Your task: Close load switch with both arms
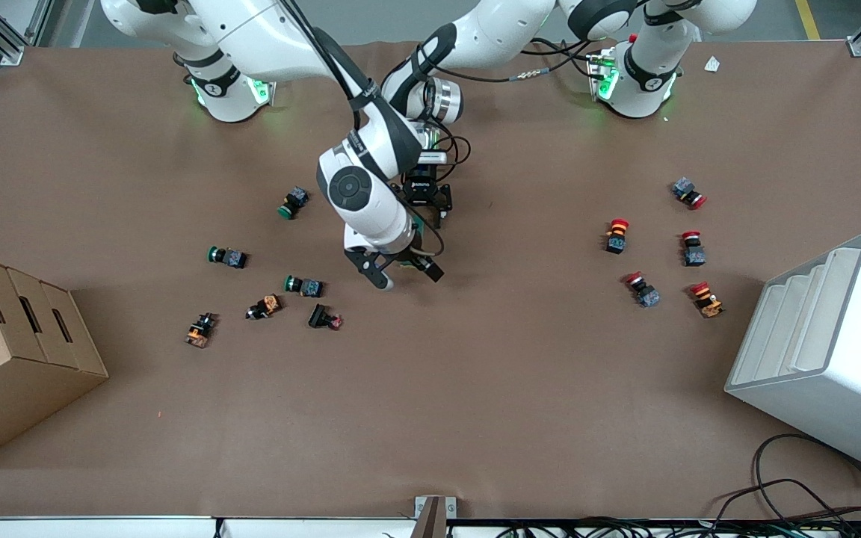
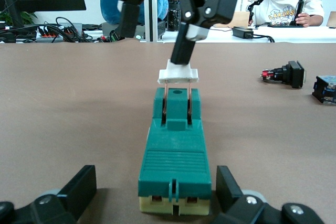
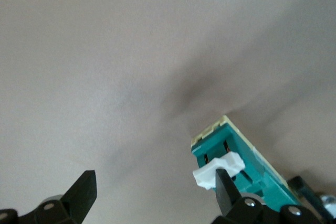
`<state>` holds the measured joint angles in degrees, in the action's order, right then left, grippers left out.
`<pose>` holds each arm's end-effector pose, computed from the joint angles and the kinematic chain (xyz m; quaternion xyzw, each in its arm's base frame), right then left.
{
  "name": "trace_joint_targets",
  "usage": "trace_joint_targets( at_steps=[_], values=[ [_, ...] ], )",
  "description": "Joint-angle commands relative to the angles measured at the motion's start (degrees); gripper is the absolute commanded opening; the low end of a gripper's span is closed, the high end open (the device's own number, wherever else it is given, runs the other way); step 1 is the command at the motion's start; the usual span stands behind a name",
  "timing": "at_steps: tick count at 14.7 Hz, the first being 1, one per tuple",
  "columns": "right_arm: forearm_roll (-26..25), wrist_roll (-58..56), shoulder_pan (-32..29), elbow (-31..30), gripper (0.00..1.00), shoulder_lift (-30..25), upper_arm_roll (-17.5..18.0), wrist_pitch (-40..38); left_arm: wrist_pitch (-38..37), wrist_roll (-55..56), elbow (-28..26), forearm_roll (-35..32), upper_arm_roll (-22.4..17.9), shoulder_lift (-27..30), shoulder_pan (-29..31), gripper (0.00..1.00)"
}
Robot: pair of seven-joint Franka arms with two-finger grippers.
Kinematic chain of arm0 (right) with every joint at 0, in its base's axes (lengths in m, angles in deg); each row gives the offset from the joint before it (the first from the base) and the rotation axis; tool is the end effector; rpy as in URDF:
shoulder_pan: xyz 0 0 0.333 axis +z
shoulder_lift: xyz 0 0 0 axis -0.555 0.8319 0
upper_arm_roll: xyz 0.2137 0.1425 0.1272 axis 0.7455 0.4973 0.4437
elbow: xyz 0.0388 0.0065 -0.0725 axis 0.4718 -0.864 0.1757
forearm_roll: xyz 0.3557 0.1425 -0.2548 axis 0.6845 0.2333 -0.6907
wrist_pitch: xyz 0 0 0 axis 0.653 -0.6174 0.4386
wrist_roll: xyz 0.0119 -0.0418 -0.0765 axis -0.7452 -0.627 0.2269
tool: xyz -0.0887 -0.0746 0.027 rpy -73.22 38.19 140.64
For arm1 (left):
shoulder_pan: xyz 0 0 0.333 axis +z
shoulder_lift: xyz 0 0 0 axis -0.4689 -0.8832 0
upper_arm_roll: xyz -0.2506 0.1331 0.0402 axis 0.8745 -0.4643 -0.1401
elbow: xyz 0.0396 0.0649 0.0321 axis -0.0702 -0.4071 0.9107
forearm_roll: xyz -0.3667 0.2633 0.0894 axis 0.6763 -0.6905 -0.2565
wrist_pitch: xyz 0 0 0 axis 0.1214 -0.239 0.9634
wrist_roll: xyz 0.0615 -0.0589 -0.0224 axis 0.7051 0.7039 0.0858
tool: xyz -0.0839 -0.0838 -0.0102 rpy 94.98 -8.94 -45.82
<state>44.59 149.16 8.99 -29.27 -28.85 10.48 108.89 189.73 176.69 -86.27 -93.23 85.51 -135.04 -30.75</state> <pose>0.5316 0.4757 0.1530 -0.9109 0.3884 0.0536 0.1283 0.2053 -0.5690 -0.0364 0.8050 -0.0102 0.5930 0.0163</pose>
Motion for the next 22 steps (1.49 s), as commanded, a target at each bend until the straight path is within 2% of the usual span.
trace_joint_targets(
  at_steps=[1,7,12,15,18,20,22],
  values=[
    [0.0,-2.1,-1.1,0.8,1.0,1.1,0.5,0.4,2.5,2.4,2.4,-1.7,-0.2,-3.9,0.5,1.0],
    [-0.5,-2.0,-1.2,3.9,1.0,6.0,0.5,4.1,2.5,2.5,2.4,-1.7,-0.2,-3.9,0.5,1.0],
    [-0.7,-4.2,-3.8,5.5,1.0,5.6,0.4,2.4,2.5,2.4,2.4,-1.7,-0.2,-3.9,0.5,1.0],
    [-0.7,-10.8,-7.6,6.8,1.0,3.5,0.4,-6.0,2.5,2.4,2.4,-1.7,-0.2,-3.9,0.5,1.0],
    [-1.1,-21.8,-13.8,6.7,1.0,-2.0,0.4,-16.6,2.5,2.4,2.4,-1.7,-0.2,-3.9,0.5,1.0],
    [-3.1,-30.3,-19.2,6.7,1.0,-5.4,0.4,-24.6,2.5,2.4,2.4,-1.7,-0.2,-3.8,0.5,1.0],
    [-7.3,-40.6,-24.7,6.8,1.0,-8.7,0.5,-32.6,2.5,2.5,3.0,-1.5,-0.1,-3.4,0.6,1.0]
  ],
)
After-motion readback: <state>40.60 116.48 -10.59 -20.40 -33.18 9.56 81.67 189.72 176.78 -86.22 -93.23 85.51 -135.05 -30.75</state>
